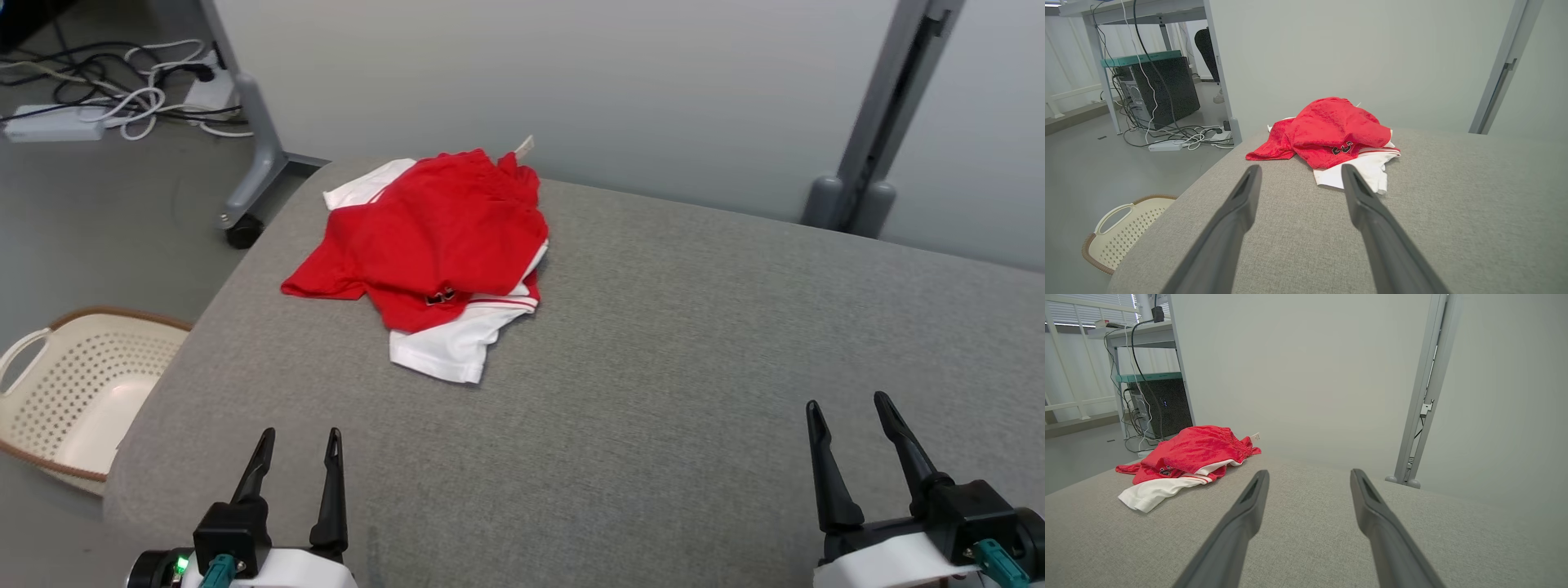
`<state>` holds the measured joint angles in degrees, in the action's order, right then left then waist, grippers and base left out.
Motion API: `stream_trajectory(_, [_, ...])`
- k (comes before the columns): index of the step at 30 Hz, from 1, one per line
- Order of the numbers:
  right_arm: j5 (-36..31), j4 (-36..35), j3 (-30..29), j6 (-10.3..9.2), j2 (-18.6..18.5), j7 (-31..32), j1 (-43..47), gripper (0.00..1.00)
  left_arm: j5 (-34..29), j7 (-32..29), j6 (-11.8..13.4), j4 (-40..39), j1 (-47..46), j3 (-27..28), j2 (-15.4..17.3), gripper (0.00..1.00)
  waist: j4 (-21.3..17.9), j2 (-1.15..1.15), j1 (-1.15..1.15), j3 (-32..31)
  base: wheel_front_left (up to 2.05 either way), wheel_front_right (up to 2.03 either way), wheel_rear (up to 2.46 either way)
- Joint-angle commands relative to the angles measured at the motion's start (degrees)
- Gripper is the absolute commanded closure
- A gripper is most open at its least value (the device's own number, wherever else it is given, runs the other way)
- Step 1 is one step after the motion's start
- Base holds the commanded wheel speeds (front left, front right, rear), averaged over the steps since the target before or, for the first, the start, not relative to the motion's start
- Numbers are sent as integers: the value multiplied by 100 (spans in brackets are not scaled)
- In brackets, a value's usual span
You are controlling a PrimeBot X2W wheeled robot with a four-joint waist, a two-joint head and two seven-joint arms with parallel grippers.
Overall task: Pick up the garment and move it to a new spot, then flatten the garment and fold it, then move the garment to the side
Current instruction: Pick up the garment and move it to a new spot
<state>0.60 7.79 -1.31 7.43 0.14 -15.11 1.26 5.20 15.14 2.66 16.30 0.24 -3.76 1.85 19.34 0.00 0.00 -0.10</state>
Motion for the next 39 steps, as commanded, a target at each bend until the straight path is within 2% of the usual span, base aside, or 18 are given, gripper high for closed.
stream_trajectory(1, [40, -7, 2, 11, -28, -12, -35, 0, -20, 6, 32, -23, -25, 25, 32, 0, 382, 0, 0, 9, 0, 0, 0])
stream_trajectory(8, [42, 23, 130, 10, -25, -11, -119, 0, 34, 6, 52, -102, 41, 122, 36, 0, 1026, 0, 0, 51, 0, 0, 0])
stream_trajectory(18, [19, 129, 287, 6, -27, -11, -316, 0, 140, 6, 124, -343, 154, 244, 32, 0, 1114, 0, 0, 209, 0, 0, 0])
stream_trajectory(24, [-27, 38, 22, 6, -28, -11, -245, 0, 39, 6, -86, -186, -204, 140, 92, 0, 1119, 0, 0, 338, 0, 0, 0])
stream_trajectory(29, [-164, -77, -106, 6, -32, -11, -380, 0, 5, 6, -289, 67, -836, 87, 247, 0, 864, 0, 0, 688, 0, 0, 0])
stream_trajectory(39, [-516, -235, -157, 6, -29, -11, -857, 0, -91, -397, -787, 925, -2886, -159, 878, 0, 108, 0, 0, 1695, 0, 0, 0])
